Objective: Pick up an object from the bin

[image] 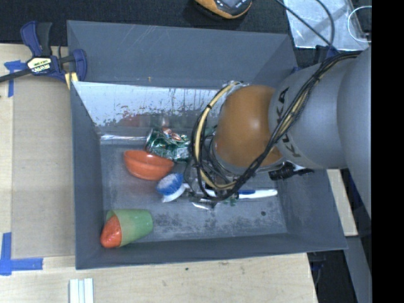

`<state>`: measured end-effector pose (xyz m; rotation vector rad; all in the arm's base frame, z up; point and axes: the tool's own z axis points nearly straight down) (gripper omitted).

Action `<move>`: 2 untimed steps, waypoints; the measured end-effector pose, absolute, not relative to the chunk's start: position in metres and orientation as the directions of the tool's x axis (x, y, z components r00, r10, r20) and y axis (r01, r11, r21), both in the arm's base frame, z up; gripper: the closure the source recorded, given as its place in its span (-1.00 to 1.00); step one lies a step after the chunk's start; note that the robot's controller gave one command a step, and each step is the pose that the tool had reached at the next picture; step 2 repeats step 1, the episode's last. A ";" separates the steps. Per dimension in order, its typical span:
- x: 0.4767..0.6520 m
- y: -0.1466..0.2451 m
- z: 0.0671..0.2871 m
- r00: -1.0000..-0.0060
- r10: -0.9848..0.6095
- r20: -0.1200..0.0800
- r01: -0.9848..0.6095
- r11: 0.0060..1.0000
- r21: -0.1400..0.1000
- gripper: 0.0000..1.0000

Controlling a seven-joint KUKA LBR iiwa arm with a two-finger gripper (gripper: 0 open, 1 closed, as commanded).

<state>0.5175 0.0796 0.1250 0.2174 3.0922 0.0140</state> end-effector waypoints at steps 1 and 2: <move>0.518 0.079 0.137 -0.989 0.140 -0.043 0.139 0.990 0.012 1.00; 0.518 0.079 0.137 -0.989 0.140 -0.043 0.139 0.990 0.012 1.00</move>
Offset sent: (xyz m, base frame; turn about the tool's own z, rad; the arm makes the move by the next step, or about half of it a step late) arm 0.0001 0.0000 0.0315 0.0000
